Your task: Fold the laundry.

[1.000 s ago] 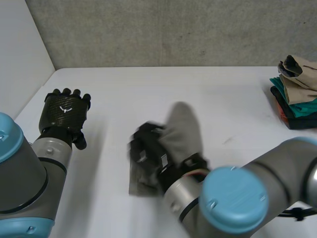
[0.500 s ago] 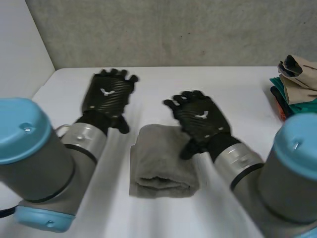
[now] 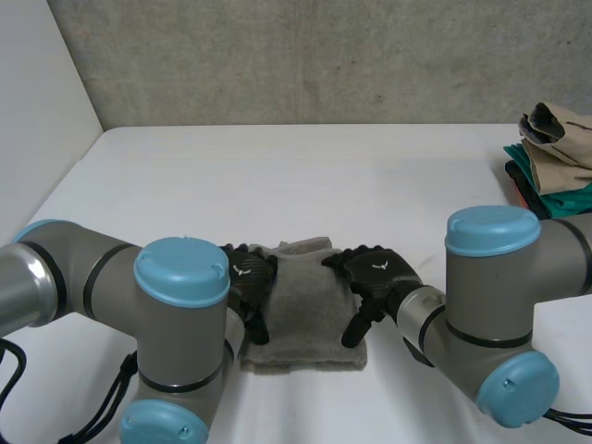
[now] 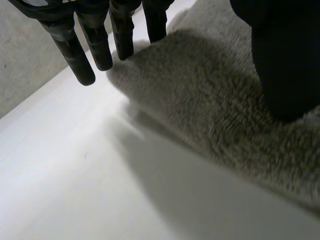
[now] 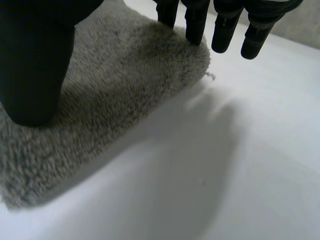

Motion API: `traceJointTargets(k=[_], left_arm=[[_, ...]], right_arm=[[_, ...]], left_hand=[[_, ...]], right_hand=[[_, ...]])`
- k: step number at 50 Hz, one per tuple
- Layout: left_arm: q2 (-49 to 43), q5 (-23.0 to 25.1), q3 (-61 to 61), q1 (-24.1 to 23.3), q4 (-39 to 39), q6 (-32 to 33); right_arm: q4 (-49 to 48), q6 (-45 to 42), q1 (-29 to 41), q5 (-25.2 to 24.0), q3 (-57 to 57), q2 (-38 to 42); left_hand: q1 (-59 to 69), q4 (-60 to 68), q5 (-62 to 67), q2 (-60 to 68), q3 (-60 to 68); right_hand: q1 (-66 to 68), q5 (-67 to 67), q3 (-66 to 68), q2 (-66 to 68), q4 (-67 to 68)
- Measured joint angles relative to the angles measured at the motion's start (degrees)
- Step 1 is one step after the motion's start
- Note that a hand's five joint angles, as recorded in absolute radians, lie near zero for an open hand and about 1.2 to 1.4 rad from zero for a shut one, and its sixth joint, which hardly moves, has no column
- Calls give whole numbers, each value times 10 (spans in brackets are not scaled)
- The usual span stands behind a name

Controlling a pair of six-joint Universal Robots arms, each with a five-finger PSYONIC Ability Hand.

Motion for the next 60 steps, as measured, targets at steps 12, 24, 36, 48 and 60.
traceJointTargets(k=[12,24,36,48,60], left_arm=[[34,10,11,5,3,65],[171,274,46,55,-4,39],[195,358,39,67,-14,-53],[185,351,35,65,-14,-55],[185,351,32,65,-13,-57]], right_arm=[[-37,-98,24,75,0,-51],[-147,-129,109,106,133,-137],[-278,-141,159,103,203,-71],[-355,-200,153,108,174,2],[-380,-205,153,103,152,15]], left_hand=[[-2,0,-2,1,1],[-2,-1,-2,1,1],[-2,-1,-2,1,1],[-2,-1,-2,1,1],[-2,-1,-2,1,1]], right_hand=[[-13,0,0,-6,0],[-13,0,0,-6,0],[-13,0,0,-6,0],[39,33,33,33,31],[196,180,200,197,194]])
